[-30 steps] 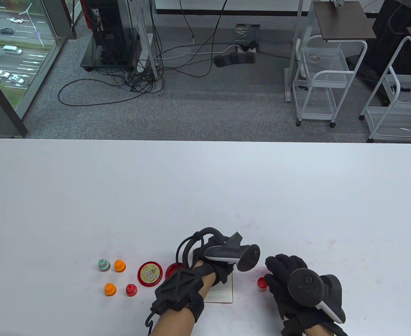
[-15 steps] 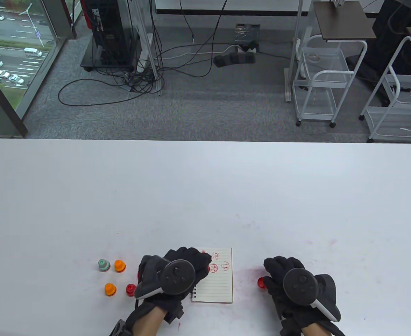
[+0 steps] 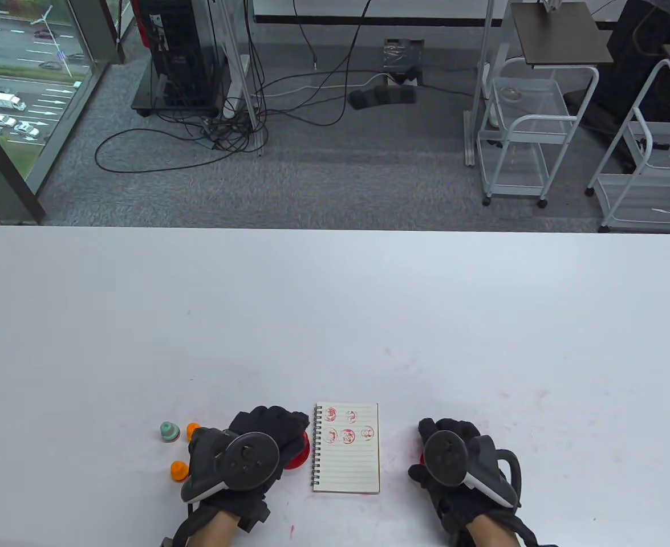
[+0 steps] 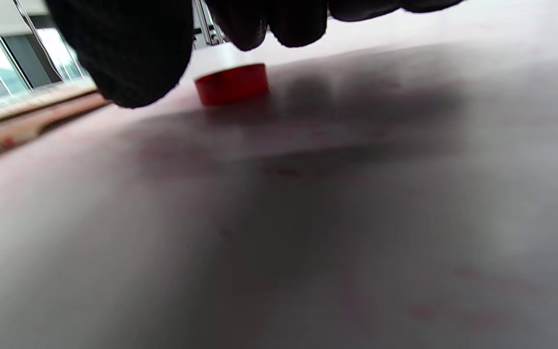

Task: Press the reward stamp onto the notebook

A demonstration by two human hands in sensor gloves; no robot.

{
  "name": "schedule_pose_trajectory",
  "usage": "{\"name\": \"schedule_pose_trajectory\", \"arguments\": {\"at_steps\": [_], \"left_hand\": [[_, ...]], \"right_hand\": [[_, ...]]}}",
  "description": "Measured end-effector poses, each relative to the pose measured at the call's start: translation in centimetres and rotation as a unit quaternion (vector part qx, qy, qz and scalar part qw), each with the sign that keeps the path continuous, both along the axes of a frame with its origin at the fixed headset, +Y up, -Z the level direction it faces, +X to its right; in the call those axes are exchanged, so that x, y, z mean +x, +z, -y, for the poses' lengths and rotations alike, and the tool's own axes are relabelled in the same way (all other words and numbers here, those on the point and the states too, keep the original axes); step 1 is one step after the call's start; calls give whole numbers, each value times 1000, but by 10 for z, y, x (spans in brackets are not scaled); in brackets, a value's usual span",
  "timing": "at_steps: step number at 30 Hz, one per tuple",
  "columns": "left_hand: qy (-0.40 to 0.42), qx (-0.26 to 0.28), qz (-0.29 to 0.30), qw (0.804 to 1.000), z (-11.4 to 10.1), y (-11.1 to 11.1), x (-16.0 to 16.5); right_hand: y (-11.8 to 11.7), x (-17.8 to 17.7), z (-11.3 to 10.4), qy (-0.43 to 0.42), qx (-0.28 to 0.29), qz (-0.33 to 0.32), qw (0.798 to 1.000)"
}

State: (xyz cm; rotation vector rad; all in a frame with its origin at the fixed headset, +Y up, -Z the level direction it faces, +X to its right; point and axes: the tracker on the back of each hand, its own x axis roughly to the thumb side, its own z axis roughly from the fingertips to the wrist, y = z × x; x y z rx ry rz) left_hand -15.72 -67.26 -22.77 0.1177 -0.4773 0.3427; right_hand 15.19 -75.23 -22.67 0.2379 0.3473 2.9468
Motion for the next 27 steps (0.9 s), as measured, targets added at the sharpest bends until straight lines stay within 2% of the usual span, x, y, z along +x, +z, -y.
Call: {"name": "schedule_pose_trajectory", "arguments": {"at_steps": [9,15,17,19,20,22,24,27], "left_hand": [[-13,3,9,1000,0,-3,3],[-41,3,16,999,2,-2,7],[-25,0,19,1000,4,-2,7],[-14,-3,20,1000,5,-2,8],[-7,0,20,1000,5,-1,8],[10,5,19,1000,5,-1,8],[44,12,20,999,4,1,8],[107,-1,31,994,2,3,10]], "right_hand": [[0,6,1,-15,-12,42,999],[0,6,-1,-18,6,37,999],[2,5,-7,-13,42,37,998],[2,6,-15,-53,68,34,996],[3,6,-21,-111,73,29,991],[6,4,-27,-169,81,25,982],[8,2,-33,-204,76,16,976],[14,-1,-44,-245,99,4,964]]}}
